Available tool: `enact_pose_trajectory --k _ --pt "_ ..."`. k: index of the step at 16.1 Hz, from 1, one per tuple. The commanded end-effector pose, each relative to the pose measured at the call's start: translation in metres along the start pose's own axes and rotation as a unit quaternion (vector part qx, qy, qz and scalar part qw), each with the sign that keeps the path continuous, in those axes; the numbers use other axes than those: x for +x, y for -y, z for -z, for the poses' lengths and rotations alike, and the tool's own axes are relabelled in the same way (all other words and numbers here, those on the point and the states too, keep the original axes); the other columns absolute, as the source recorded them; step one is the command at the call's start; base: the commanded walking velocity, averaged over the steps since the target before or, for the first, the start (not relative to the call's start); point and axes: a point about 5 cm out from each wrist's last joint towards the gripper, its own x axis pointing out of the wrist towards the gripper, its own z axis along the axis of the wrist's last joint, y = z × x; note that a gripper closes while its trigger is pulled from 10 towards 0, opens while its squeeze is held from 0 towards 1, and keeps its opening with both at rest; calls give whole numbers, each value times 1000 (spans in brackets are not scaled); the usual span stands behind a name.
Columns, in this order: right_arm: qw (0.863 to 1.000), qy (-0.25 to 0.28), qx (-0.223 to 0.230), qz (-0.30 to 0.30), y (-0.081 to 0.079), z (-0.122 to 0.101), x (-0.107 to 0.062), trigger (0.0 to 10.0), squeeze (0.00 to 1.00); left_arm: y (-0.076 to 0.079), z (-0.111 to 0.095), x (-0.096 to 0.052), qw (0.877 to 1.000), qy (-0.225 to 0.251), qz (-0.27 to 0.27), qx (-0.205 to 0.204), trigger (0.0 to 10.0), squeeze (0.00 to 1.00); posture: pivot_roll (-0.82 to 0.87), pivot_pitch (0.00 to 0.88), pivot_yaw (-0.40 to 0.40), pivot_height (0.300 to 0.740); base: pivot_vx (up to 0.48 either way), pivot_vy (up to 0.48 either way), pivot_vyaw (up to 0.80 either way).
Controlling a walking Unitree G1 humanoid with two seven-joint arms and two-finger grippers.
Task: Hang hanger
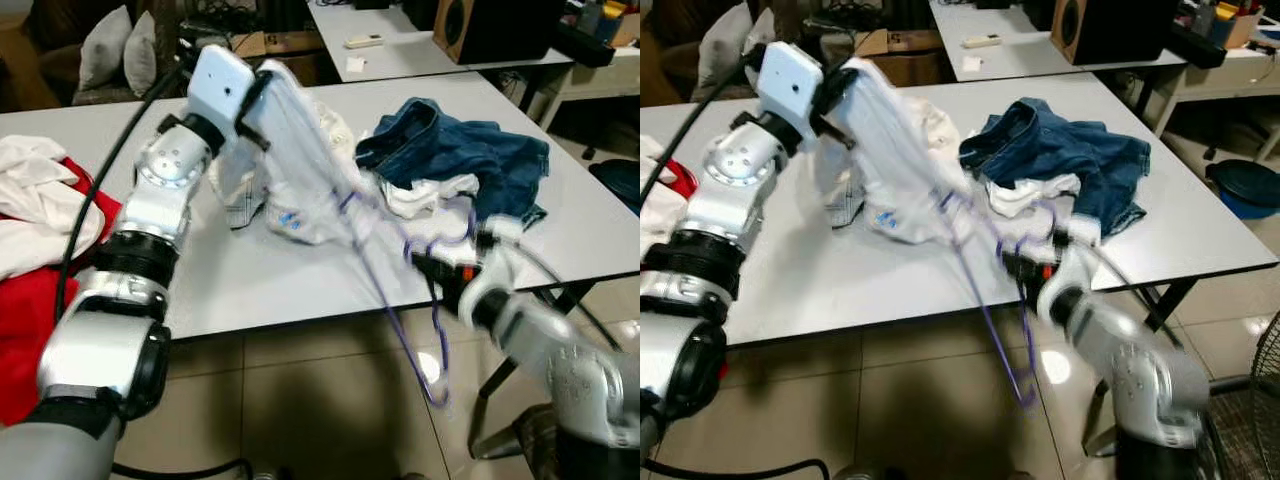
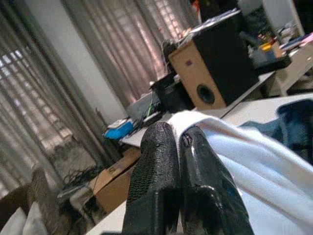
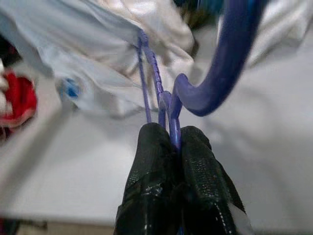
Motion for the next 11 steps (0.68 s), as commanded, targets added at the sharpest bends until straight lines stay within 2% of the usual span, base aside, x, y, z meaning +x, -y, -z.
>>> enact_pose_trajectory --k 1,2,5,6,7,8,9,11 --pt "999 37 14 9 2 -13 1 10000 0 -2 -8 1 1000 22 -1 9 0 0 -45 0 62 740 0 0 0" --pt "995 89 34 1 -3 -32 4 10000 0 -1 -13 2 999 35 2 10 0 0 -42 0 61 740 0 0 0" --pt "986 152 61 -17 -9 -55 5 10000 0 0 -12 0 999 30 6 17 0 0 -35 0 52 740 0 0 0" --pt "994 91 56 10 -1 -38 9 10000 0 3 -5 -3 1000 12 10 22 0 0 -33 0 50 740 0 0 0" --pt "997 45 60 37 7 -21 12 10000 0 6 -1 -5 1000 2 17 26 0 0 -31 0 46 740 0 0 0" --pt "995 30 75 53 12 -11 12 10000 0 9 1 -7 999 0 22 31 118 0 -27 0 42 740 0 0 0" --pt "994 33 85 57 13 -9 12 10000 0 10 1 -8 999 1 23 31 667 0 -28 0 41 740 0 0 0" --pt "989 38 127 60 14 -6 12 10000 0 15 1 -10 999 1 33 26 824 0 -33 0 48 740 0 0 0"
